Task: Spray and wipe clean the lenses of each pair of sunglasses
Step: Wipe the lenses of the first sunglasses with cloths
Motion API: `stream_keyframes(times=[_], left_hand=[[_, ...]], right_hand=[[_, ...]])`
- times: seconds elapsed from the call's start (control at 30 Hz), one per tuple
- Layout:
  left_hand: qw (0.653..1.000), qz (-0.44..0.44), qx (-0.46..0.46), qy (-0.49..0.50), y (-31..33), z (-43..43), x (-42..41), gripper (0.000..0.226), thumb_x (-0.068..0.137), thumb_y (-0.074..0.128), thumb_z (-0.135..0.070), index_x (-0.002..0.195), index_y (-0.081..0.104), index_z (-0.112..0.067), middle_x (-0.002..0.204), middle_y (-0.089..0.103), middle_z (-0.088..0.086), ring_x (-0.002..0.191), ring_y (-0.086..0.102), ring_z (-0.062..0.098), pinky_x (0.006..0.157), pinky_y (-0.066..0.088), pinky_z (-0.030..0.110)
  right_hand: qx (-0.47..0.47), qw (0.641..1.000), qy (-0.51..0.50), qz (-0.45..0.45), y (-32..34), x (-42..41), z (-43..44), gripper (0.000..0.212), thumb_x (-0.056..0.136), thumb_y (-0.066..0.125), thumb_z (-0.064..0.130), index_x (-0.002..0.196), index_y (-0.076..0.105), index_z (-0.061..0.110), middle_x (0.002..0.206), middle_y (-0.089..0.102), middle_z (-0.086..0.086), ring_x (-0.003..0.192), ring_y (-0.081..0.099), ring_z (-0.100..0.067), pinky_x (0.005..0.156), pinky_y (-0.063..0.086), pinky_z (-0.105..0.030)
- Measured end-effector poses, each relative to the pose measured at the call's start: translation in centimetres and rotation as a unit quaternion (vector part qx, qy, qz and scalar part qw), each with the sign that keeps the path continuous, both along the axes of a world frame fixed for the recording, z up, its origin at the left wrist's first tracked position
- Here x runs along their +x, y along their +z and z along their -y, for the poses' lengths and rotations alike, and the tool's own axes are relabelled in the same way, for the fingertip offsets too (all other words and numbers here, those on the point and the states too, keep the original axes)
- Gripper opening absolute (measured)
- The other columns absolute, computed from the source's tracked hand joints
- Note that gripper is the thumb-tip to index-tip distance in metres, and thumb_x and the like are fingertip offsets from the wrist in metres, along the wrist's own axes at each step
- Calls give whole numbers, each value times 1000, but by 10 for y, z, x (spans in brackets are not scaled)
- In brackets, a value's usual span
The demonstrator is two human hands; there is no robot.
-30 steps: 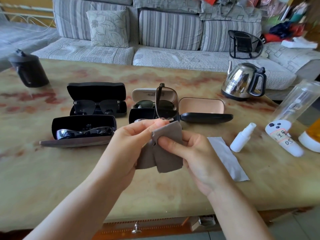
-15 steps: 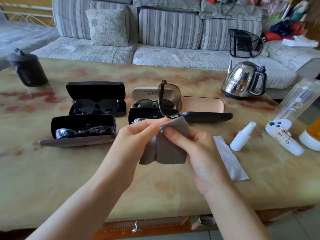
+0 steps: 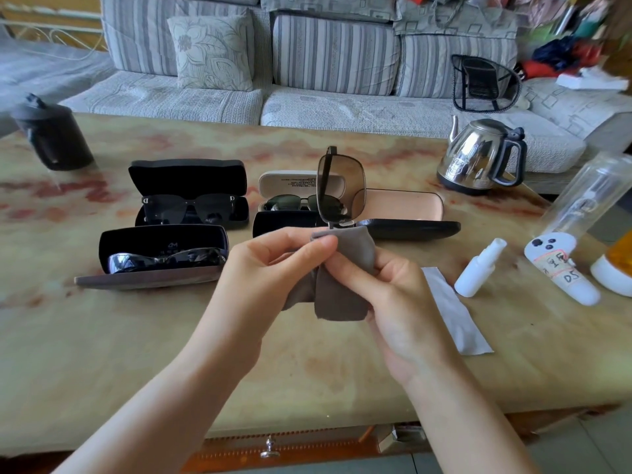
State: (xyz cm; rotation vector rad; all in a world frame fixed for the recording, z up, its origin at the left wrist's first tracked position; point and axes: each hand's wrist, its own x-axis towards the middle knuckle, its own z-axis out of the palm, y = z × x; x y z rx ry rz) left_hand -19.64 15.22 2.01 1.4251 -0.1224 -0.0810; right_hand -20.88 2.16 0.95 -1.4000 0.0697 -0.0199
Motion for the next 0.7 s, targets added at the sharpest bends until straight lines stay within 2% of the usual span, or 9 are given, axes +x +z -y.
stream_keyframes(times=[0.03, 0.13, 0.23, 0.37, 0.4, 0.47, 0.57, 0.63, 0.7], left_hand=[[1000, -2, 0, 6, -1, 0, 1, 31, 67, 69, -35, 86, 76, -11, 74, 65, 10, 69, 52, 20, 67, 40, 28], [1000, 1, 9, 4, -1, -2, 2, 26, 75, 66, -33, 79, 74, -9, 62, 64, -2, 59, 55, 10, 61, 44, 22], [1000, 8, 26, -8, -1, -1, 1, 27, 89, 59, -29, 83, 75, -8, 78, 73, 9, 73, 66, 13, 76, 52, 31], [1000, -16, -3, -9, 2, -2, 3, 31, 91, 53, -34, 86, 77, -14, 82, 75, 1, 77, 69, 8, 71, 54, 17], [1000, -19, -6, -15, 3, -2, 2, 31, 90, 53, -35, 88, 76, -14, 83, 75, 1, 78, 70, 8, 72, 54, 18], [999, -17, 1, -30, 3, -1, 1, 32, 85, 55, -37, 93, 76, -14, 88, 76, 4, 83, 71, 14, 80, 54, 29], [1000, -13, 1, -27, 1, -1, 0, 35, 75, 63, -38, 97, 75, -13, 97, 75, 9, 92, 71, 23, 88, 52, 40], [999, -20, -20, -22, 0, -1, 0, 33, 72, 65, -35, 93, 75, -12, 92, 75, 9, 81, 71, 20, 79, 55, 39], [998, -29, -50, -38, 3, -2, -1, 25, 75, 64, -29, 86, 75, -10, 82, 74, 9, 66, 70, 20, 59, 57, 31]], right_hand=[[2, 1000, 4, 4, 1, 0, 0, 37, 62, 75, 38, 92, 78, 16, 87, 76, -5, 82, 69, -15, 71, 51, -26], [-19, 1000, -18, 5, 4, -1, 0, 39, 60, 75, 39, 91, 78, 17, 84, 77, -2, 78, 71, -10, 64, 50, -16], [-31, 999, -42, 11, 6, -3, 0, 39, 60, 73, 43, 86, 78, 14, 71, 74, 2, 61, 66, -6, 51, 46, -16], [-41, 995, -77, 39, 5, -2, -1, 44, 64, 68, 43, 74, 72, 0, 55, 63, 3, 49, 54, -5, 45, 40, -15], [-40, 995, -82, 44, 5, -1, -1, 48, 66, 67, 44, 73, 69, -4, 56, 61, 1, 50, 53, -7, 46, 40, -16], [-33, 995, -85, 48, 4, -1, -1, 52, 68, 66, 45, 73, 67, -7, 61, 62, -6, 56, 55, -10, 51, 42, -19], [-42, 995, -70, 48, 4, -1, -1, 52, 73, 66, 48, 78, 69, -3, 70, 64, -10, 66, 58, -12, 58, 44, -22], [-56, 995, -65, 48, 3, -2, -1, 59, 77, 68, 51, 80, 66, -7, 70, 59, -10, 66, 53, -13, 62, 41, -27], [-59, 996, -55, 43, 3, -3, 1, 60, 79, 66, 52, 83, 66, -8, 71, 60, -14, 69, 55, -15, 66, 41, -31]])
